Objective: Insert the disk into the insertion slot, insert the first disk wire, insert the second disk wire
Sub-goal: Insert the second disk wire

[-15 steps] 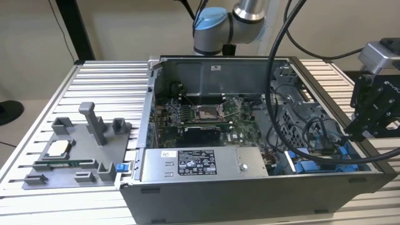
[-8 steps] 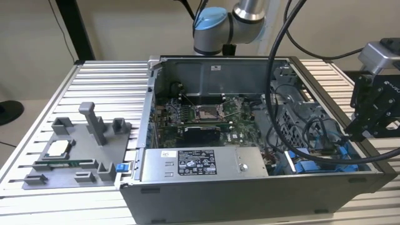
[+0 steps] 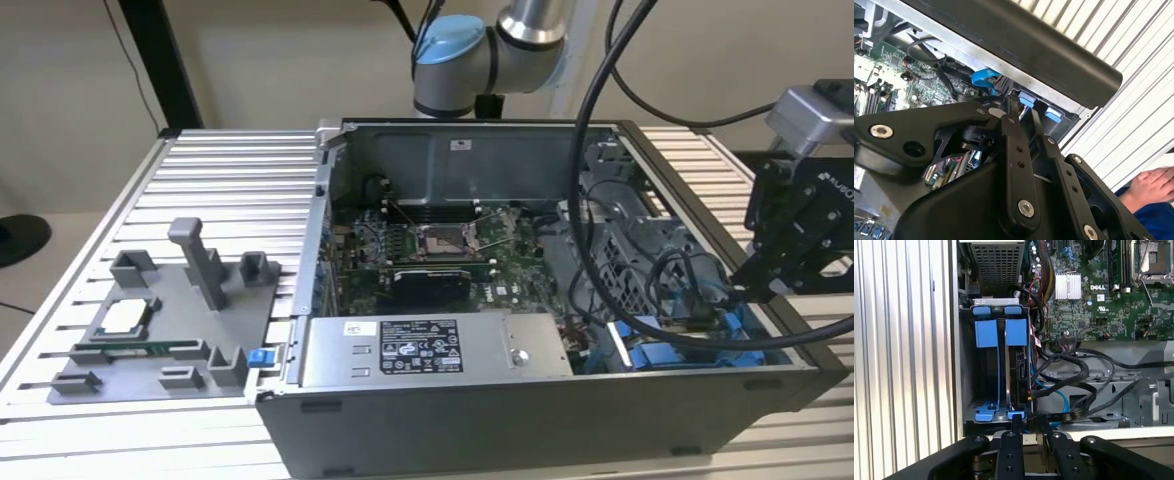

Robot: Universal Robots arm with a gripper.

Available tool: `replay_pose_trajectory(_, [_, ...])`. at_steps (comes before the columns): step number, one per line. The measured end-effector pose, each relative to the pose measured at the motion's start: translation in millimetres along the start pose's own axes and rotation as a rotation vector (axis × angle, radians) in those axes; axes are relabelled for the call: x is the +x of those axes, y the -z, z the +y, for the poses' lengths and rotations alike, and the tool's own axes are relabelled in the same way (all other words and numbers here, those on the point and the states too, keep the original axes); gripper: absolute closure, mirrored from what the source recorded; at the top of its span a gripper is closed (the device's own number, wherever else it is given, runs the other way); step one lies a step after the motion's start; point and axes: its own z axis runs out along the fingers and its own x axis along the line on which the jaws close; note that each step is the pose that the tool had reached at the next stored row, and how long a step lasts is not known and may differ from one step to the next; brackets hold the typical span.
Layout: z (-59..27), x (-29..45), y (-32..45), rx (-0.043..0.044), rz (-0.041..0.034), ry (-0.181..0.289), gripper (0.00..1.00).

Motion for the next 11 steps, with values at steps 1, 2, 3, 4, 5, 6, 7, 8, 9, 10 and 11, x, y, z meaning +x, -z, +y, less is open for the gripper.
replay_pose_trajectory(1, [-0.1, 0.0, -0.1, -0.0003, 0.0, 0.0, 1.0])
replay_pose_trajectory(2, [-0.5, 0.0, -0.3, -0.0012, 0.0, 0.0, 1.0])
replay_pose_trajectory(3, [-1.1, 0.2, -0.6, -0.0036, 0.0, 0.0, 1.0])
replay_pose_trajectory(4, [-1.8, 0.4, -0.7, -0.0064, -0.0003, 0.0, 0.0])
replay_pose_trajectory(5, [-3.0, 0.6, -0.9, -0.01, -0.0016, 0.0, 0.0])
replay_pose_trajectory(6, [-4.4, 0.9, -1.3, -0.0137, -0.0035, 0.0, 0.0])
replay_pose_trajectory(7, [-5.6, 1.2, -1.7, -0.0171, -0.0055, 0.0, 0.0])
replay_pose_trajectory(8, [-6.6, 1.6, -2.2, -0.0202, -0.0086, 0.0, 0.0])
replay_pose_trajectory(9, [-7.0, 1.9, -2.7, -0.0217, -0.0125, 0.0, 0.0])
replay_pose_trajectory(10, [-7.1, 2.3, -3.1, -0.0234, -0.0162, 0.0, 0.0])
replay_pose_trajectory(11, [-7.3, 2.7, -3.7, -0.0261, -0.0197, 0.0, 0.0])
